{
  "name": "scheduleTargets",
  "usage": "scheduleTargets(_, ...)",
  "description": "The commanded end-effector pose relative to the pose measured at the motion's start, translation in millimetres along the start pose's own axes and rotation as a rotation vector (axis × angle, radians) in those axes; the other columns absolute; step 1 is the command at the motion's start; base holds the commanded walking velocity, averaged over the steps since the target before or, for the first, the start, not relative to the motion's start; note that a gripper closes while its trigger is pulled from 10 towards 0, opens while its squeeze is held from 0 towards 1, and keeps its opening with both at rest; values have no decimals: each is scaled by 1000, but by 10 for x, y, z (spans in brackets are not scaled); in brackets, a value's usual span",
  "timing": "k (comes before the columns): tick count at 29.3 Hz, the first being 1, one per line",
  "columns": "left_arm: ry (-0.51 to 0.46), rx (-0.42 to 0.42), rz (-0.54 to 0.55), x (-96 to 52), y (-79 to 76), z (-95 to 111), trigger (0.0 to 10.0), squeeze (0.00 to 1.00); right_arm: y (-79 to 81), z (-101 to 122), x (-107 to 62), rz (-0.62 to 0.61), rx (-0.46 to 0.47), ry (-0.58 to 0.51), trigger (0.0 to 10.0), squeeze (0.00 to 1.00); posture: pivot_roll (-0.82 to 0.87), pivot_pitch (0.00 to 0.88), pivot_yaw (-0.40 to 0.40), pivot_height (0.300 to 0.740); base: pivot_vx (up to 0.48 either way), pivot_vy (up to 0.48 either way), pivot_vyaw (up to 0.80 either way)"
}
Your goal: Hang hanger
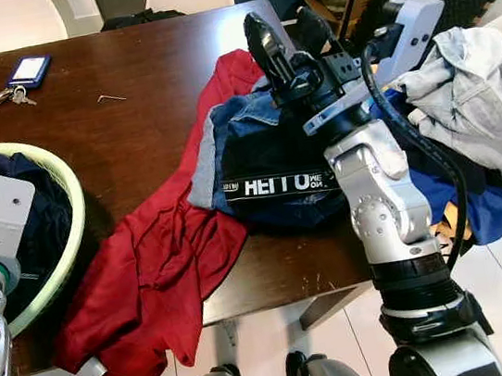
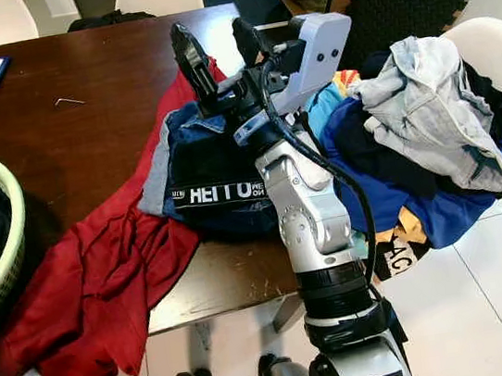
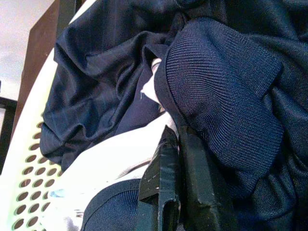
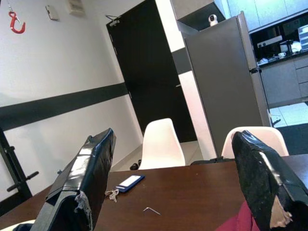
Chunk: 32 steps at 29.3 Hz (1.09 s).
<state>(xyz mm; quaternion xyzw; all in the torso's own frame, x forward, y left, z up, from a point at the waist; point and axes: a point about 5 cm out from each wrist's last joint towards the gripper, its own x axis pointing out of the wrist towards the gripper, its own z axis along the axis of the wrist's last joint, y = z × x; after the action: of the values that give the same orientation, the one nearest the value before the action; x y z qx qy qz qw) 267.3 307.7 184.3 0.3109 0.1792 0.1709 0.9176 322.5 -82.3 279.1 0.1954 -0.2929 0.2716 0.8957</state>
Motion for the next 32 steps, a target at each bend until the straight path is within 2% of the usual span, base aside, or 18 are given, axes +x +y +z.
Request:
scheduleTargets(1,11,5,10,7,-8,-40,0,0,11,-8,-24,5,-4,-3,10000,0,88,100,50,740,0,0,0)
scheduleTargets(5,-19,12,30,-3,-2,6,0,0,9,-3,-23,5,-5,-3,10000,0,89,104,48,740,0,0,0)
scheduleTargets(6,-86,28,89,-24,39,119,0,0,6,-1,-21,4,-4,-3,10000,0,91,105,47,740,0,0,0)
scheduleTargets(7,-86,28,89,-24,39,119,0,0,6,-1,-21,4,-4,-3,10000,0,91,105,47,740,0,0,0)
scheduleTargets(9,-190,50,218,-77,137,313,0,0,6,-1,-20,4,-3,-3,10000,0,95,106,46,740,0,0,0)
scheduleTargets(10,-258,37,306,-130,198,451,3176,0,11,-5,-18,6,-2,-2,10000,0,95,105,44,740,0,0,0)
scheduleTargets(11,-258,37,306,-130,198,451,3176,0,11,-5,-18,6,-2,-2,10000,0,95,105,44,740,0,0,0)
scheduleTargets(12,-315,16,367,-181,240,561,10000,0,16,-7,-15,7,0,-1,10000,0,97,107,44,740,0,0,0)
scheduleTargets(13,-376,-2,429,-242,278,677,10000,0,16,-8,-12,8,1,-2,10000,0,97,107,41,740,0,0,0)
scheduleTargets(17,-461,-35,500,-336,313,834,10000,0,13,-8,-7,9,1,-2,10000,0,98,105,39,740,0,0,0)
scheduleTargets(19,-461,-35,500,-336,313,834,10000,0,13,-8,-7,9,1,-2,10000,0,98,105,39,740,0,0,0)
scheduleTargets(21,-539,-30,509,-413,293,984,10000,0,12,-8,-1,11,0,-2,10000,0,98,104,39,740,0,0,0)
scheduleTargets(24,-539,-30,509,-413,293,984,10000,0,12,-8,-1,11,0,-2,10000,0,98,104,39,740,0,0,0)
scheduleTargets(26,-533,-41,444,-404,232,997,10000,0,12,-7,2,11,-1,-2,10000,0,99,103,42,740,0,0,0)
scheduleTargets(27,-473,-74,357,-381,149,919,10000,0,10,-9,2,10,-2,-2,10000,0,102,105,46,740,0,0,0)
scheduleTargets(30,-398,-86,294,-358,82,796,10000,0,11,-12,-1,9,-2,-2,10000,0,101,108,50,740,0,0,0)
scheduleTargets(31,-318,-99,260,-346,38,656,10000,337,14,-14,-7,9,-2,-1,10000,0,101,110,51,740,0,0,0)
scheduleTargets(32,-318,-99,260,-346,38,656,10000,337,14,-14,-7,9,-2,-1,10000,0,101,110,51,740,0,0,0)
